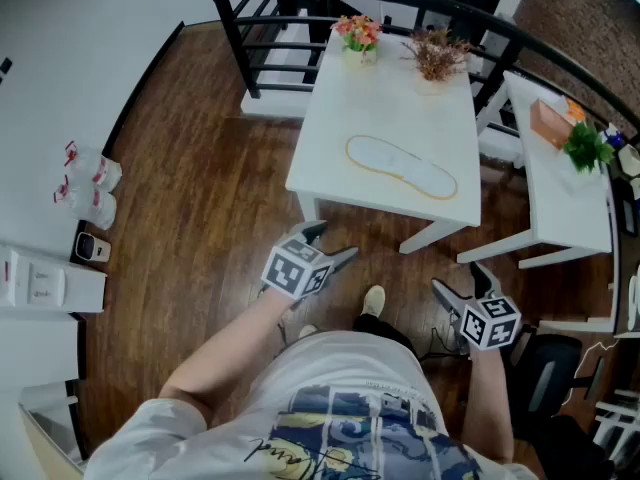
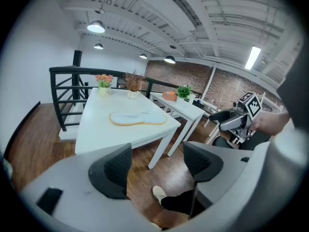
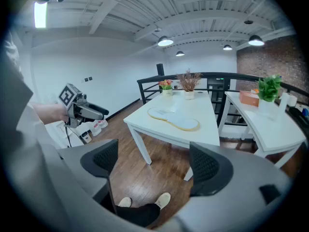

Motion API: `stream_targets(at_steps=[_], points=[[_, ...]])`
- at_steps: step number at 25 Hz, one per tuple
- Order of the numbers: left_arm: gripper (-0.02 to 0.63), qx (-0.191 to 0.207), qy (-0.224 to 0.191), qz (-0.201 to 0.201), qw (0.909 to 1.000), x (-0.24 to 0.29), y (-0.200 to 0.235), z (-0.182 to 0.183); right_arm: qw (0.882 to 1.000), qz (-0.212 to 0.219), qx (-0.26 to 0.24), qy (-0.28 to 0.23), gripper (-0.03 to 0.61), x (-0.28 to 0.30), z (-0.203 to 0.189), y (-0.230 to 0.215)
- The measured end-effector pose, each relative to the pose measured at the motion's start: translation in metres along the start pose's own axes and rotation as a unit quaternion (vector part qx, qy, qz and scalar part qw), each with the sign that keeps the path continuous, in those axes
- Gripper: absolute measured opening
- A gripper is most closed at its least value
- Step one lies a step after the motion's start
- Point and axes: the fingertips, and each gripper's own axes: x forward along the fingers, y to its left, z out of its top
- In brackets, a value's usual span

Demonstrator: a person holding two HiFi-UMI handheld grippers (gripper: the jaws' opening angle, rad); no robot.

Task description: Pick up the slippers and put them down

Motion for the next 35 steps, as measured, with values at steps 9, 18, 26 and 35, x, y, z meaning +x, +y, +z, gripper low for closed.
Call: stream_targets(at_steps=[9, 18, 26, 35], points=[[0.394, 0.175, 0.038, -0.026, 0.9836, 0.151, 0.004, 0.117, 0.999, 0.034, -0.027, 0.02, 0.459, 0.004, 0.016, -0.12], [0.46, 0.328, 0.164, -0.05, 0.9288, 0.271, 0.023, 0.137, 0.998, 0.043, -0.001, 0.038, 0.459, -0.003, -0.003, -0.191], [0.483, 0.403, 0.269, -0.074, 0.8716, 0.341, 0.049, 0.118, 0.998, 0.023, 0.036, 0.041, 0.459, -0.019, -0.014, -0.225], [0.521, 0.455, 0.341, -0.117, 0.8143, 0.388, 0.06, 0.092, 0.997, 0.007, 0.055, 0.063, 0.459, -0.02, -0.032, -0.242]])
